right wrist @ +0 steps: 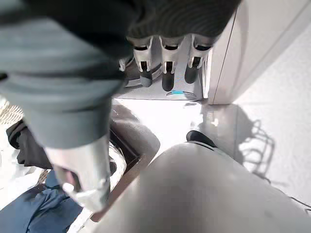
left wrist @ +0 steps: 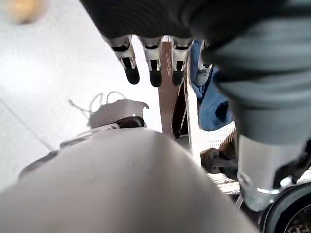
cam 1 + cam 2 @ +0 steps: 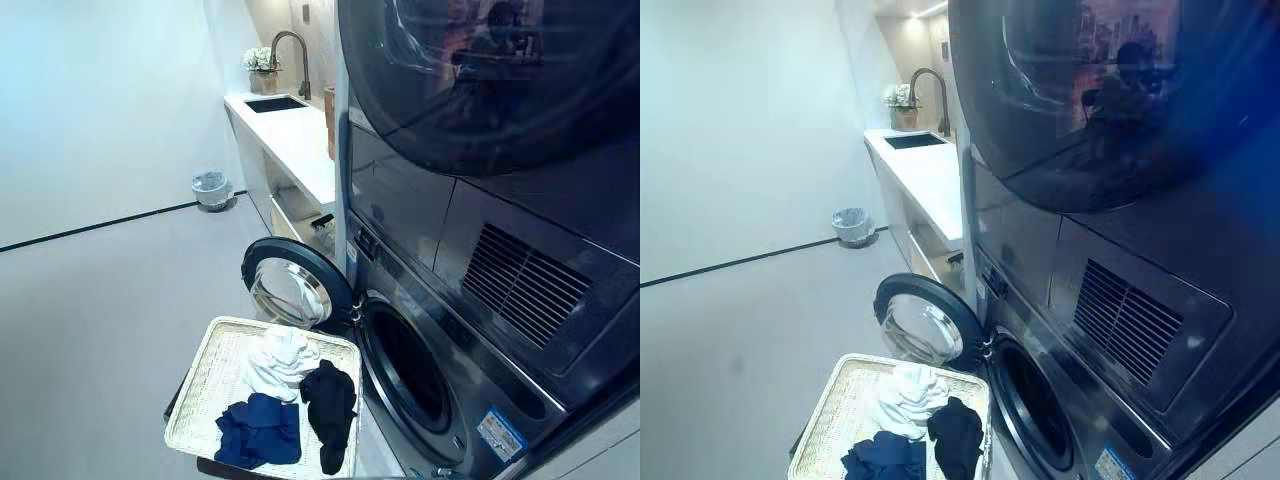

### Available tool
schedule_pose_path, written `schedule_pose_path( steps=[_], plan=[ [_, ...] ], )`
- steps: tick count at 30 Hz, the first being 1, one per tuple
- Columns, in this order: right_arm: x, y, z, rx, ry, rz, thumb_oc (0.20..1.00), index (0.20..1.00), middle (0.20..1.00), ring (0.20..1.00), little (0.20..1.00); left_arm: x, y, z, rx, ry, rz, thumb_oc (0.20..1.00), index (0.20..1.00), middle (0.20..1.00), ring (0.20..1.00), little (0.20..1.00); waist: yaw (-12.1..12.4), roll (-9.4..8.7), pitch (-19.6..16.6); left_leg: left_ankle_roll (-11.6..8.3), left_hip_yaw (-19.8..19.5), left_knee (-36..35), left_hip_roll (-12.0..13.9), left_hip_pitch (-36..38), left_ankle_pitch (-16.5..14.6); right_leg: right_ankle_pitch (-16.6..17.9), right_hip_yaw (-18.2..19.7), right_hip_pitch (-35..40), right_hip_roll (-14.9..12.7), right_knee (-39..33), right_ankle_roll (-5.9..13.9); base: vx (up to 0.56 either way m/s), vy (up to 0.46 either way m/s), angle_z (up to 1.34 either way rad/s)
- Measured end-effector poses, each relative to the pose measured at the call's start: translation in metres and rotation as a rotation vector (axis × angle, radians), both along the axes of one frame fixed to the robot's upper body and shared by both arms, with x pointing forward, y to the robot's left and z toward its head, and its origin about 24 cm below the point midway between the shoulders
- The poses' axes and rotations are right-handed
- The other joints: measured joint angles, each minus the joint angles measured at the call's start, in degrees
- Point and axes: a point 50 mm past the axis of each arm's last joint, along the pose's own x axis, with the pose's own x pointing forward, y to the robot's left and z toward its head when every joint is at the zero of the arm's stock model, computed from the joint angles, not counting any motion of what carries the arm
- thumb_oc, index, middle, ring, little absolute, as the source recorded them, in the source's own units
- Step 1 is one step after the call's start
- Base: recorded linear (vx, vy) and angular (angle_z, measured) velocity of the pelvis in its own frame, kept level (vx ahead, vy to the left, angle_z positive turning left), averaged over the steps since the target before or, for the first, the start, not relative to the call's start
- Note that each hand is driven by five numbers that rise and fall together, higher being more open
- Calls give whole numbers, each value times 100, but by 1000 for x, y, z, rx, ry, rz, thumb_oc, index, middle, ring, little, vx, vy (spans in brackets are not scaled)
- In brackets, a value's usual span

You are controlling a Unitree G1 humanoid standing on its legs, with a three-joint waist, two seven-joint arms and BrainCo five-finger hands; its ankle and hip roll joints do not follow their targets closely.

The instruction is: Put the clothes into the washing machine.

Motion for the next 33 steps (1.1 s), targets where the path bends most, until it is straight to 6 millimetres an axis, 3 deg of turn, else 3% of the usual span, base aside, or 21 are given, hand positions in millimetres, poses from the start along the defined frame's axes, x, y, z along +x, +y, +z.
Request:
schedule_pose_path(
  steps=[14, 20, 26, 33],
  plan=[
    [0, 0, 0, -5, 2, 17, 1000, 1000, 1000, 1000, 1000, 0, 0, 0, -17, 3, -1, 1000, 1000, 1000, 1000, 1000, -1, 2, 1, -1, 3, -1, 1, -5, -2, -1, 3, -6, -1, 0, -1, 14, 9, 2],
    [0, 0, 0, -4, 3, 17, 1000, 1000, 1000, 1000, 1000, 2, 2, 1, 51, -29, 17, 1000, 1000, 1000, 1000, 1000, -2, 3, 2, -3, 9, 0, 3, -5, -7, -4, 7, -11, 0, 0, -4, 37, 9, -1],
    [0, -1, 0, -7, 2, 15, 1000, 1000, 1000, 1000, 1000, 8, 9, 4, 208, -107, 43, 1000, 1000, 1000, 1000, 1000, -5, -2, 23, -3, 51, 5, 3, -17, -11, -2, 25, -81, 0, 7, -1, 35, 14, -3],
    [6, -3, 2, -7, -21, 2, 1000, 1000, 1000, 1000, 1000, 33, 17, 14, 457, -255, -49, 1000, 1000, 1000, 1000, 1000, -12, 16, 254, 2, 102, 29, 5, -124, -7, 25, 107, -226, 1, 25, 5, 2, 29, -4]
  ],
)
